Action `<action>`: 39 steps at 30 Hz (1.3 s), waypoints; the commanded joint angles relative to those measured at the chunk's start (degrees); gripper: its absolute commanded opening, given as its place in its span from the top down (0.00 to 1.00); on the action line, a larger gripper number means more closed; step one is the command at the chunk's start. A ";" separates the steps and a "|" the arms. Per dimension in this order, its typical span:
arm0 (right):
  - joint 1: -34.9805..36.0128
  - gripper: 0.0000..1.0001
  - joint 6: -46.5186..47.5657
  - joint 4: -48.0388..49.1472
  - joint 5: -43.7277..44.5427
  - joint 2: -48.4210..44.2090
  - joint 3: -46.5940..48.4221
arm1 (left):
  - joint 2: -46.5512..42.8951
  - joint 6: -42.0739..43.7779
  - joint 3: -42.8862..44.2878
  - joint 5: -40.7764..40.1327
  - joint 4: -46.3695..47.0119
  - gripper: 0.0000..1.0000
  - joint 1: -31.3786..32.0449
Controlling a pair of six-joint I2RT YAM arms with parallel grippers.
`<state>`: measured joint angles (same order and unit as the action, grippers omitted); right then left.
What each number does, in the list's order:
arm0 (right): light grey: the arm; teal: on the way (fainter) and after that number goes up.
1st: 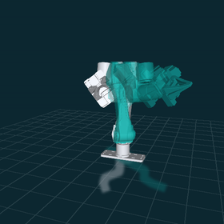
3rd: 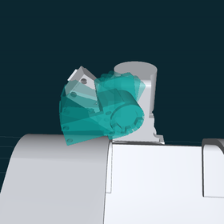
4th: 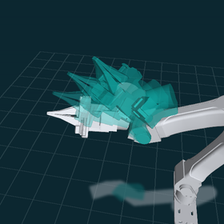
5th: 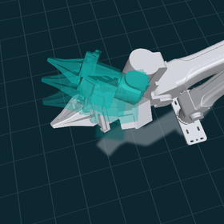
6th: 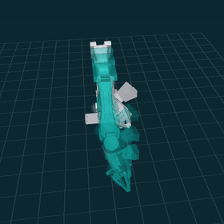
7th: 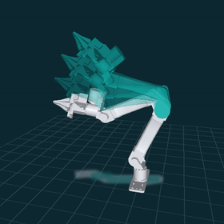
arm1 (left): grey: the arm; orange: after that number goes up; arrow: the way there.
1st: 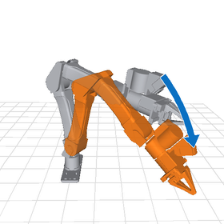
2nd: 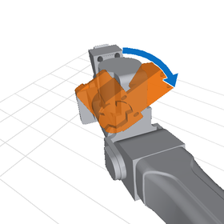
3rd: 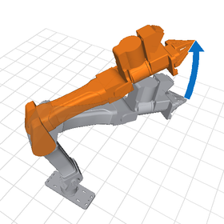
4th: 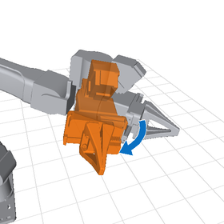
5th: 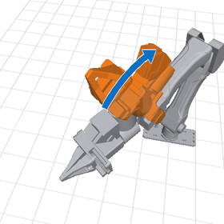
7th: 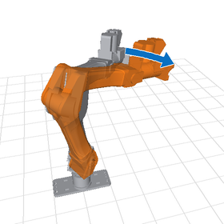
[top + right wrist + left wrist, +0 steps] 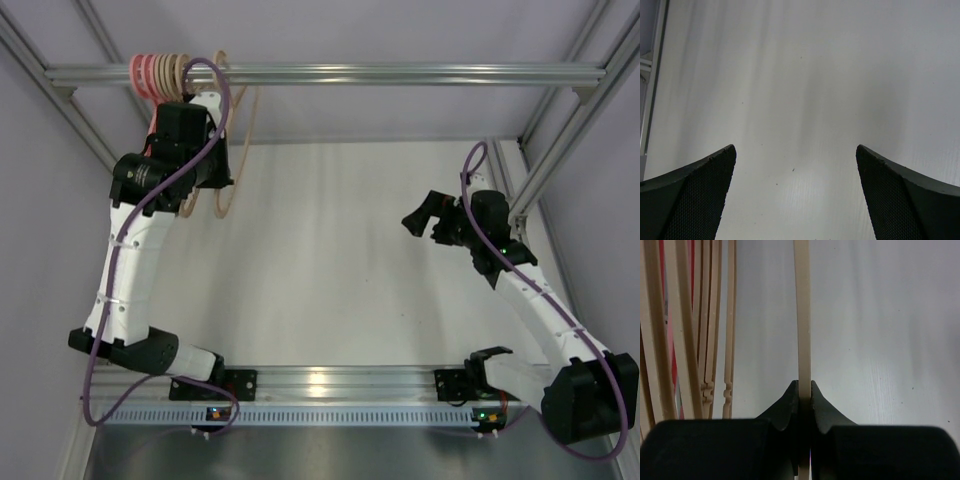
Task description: Organize the hangers
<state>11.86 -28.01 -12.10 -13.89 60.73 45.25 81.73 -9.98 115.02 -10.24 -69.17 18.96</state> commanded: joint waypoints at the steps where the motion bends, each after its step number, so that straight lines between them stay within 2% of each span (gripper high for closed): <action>1: -0.87 0.01 1.03 -0.12 -1.14 -0.70 -0.34 | 1.58 1.63 3.10 2.76 -1.41 1.00 -2.69; 6: -0.87 0.00 1.03 -0.21 -1.40 -0.79 -0.78 | 3.78 1.28 2.58 7.94 -1.50 1.00 -6.65; 16: -0.87 0.01 1.47 -0.21 -1.49 -1.23 -1.75 | 1.77 -1.88 -0.76 3.22 -1.32 1.00 -12.63; 17: -0.87 0.00 1.55 -0.29 -1.32 -1.40 -1.66 | 1.07 -2.24 -0.68 2.34 -1.41 0.90 -12.72; 19: -0.87 0.01 1.91 -0.29 -0.97 -1.93 -1.40 | 0.01 -2.59 -0.24 1.80 -1.32 0.63 -12.72; 20: -0.96 0.01 2.08 -0.38 -0.96 -2.10 -1.22 | -1.47 -2.76 -0.15 1.72 -1.32 0.44 -12.72; 23: -1.05 0.00 4.53 -3.01 -1.40 -3.24 1.67 | -4.99 -4.34 -0.32 2.68 -0.01 0.21 -12.72; 24: -1.05 0.01 6.37 -4.32 -1.23 -3.86 2.29 | -5.96 -4.61 -0.50 3.12 1.13 0.09 -12.72; 25: -1.05 0.01 6.91 -4.86 -0.10 -4.73 3.34 | -7.19 -4.70 -0.67 3.21 1.40 0.04 -12.72; 30: -1.05 0.01 7.79 -10.66 2.63 -7.28 10.46 | -20.28 -3.03 -6.80 -3.46 5.17 0.02 -12.72; 34: -1.05 0.01 9.02 -12.50 7.21 -15.96 14.15 | -33.44 -3.12 -12.44 -5.31 12.11 0.02 -12.72; 39: -1.05 0.01 13.59 -18.83 11.94 -23.70 23.19 | -41.73 -2.86 -15.17 -8.12 12.92 0.02 -12.63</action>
<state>11.62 -18.55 -25.91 -6.68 41.85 61.98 41.60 -13.39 102.39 -14.98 -60.53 6.50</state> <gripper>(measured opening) 0.993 0.983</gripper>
